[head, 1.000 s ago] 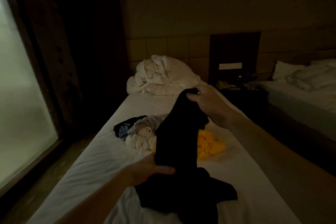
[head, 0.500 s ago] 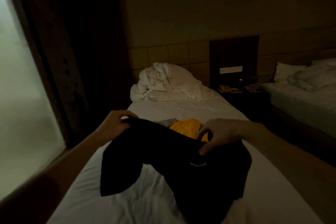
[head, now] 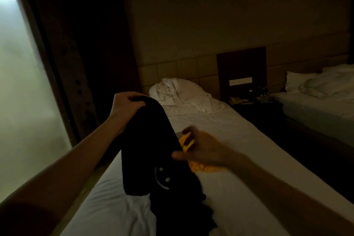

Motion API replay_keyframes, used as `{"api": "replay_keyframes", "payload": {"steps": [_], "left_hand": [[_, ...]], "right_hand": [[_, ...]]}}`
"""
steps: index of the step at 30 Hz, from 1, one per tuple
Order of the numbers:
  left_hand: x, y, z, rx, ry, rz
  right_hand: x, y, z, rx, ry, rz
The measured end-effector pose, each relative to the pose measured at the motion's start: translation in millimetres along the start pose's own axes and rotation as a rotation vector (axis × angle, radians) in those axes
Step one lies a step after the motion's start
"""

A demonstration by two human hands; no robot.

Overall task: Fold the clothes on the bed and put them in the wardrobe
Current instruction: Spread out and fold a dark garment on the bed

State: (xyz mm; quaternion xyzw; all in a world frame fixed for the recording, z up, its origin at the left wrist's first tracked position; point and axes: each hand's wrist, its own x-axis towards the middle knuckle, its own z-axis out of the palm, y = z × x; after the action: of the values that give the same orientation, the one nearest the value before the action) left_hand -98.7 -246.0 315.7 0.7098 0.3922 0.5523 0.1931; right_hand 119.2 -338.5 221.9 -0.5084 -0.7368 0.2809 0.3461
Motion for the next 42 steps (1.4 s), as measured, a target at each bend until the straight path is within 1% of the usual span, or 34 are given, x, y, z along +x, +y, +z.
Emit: {"api": "replay_keyframes", "payload": {"steps": [2,3,5,6,8,9,11,12,13,14,16,17,19,21,23,25,26,28,30,32,35,37,38,40,42], "left_hand": [[-4,17,6,-0.003,0.027,0.032],[-5,24,7,-0.002,0.034,0.046],[-8,32,6,0.015,0.044,0.071],[-11,34,4,0.031,0.049,0.085],[-15,35,-7,0.092,0.047,0.107],[-17,33,-17,0.142,0.022,0.124],[-20,27,-42,0.250,-0.089,0.155],[-22,24,-55,0.295,-0.147,0.163],[-24,21,-68,0.329,-0.186,0.165],[-27,19,-79,0.354,-0.201,0.167],[-30,20,-95,0.382,-0.186,0.187],[-33,26,-100,0.387,-0.164,0.207],[-37,44,-107,0.340,-0.095,0.254],[-37,69,-110,0.267,-0.014,0.297],[-31,97,-113,0.285,0.085,0.387],[-25,120,-114,0.371,0.200,0.492],[-22,129,-114,0.429,0.254,0.516],[-14,140,-114,0.530,0.349,0.543],[-5,145,-114,0.628,0.399,0.594],[6,142,-112,0.740,0.412,0.628],[25,122,-104,0.846,0.383,0.714],[43,98,-92,0.921,0.362,0.684],[54,80,-83,0.977,0.324,0.642],[73,36,-56,1.126,0.165,0.534],[86,-21,-21,1.219,-0.004,0.486]], "right_hand": [[-4,12,39,-0.076,0.061,-0.069],[-6,14,52,-0.068,0.111,-0.101],[-4,20,68,-0.006,0.222,-0.106],[-6,19,68,-0.036,0.269,-0.095],[-12,13,55,-0.148,0.384,-0.003],[-14,11,41,-0.134,0.455,0.043],[-20,1,3,0.050,0.540,0.062],[-25,-8,-19,0.159,0.550,0.073],[-31,-22,-42,0.246,0.524,0.087],[-36,-33,-64,0.297,0.455,0.096],[-51,-56,-99,0.231,0.292,0.039],[-59,-68,-113,0.169,0.240,-0.025],[-72,-87,-135,0.087,0.213,-0.179],[-82,-102,-153,0.035,0.237,-0.290],[-90,-118,-168,-0.077,0.330,-0.371],[-94,-133,-178,-0.205,0.529,-0.484],[-95,-140,-182,-0.239,0.636,-0.524],[-97,-151,-187,-0.271,0.804,-0.553],[-97,-156,-192,-0.289,0.935,-0.547],[-91,-155,-197,-0.280,1.001,-0.525],[-68,-142,-203,-0.289,1.003,-0.482],[-39,-124,-205,-0.340,0.982,-0.444],[-21,-110,-204,-0.372,0.946,-0.414],[20,-70,-198,-0.433,0.817,-0.317],[62,-19,-184,-0.436,0.615,-0.163]]}}
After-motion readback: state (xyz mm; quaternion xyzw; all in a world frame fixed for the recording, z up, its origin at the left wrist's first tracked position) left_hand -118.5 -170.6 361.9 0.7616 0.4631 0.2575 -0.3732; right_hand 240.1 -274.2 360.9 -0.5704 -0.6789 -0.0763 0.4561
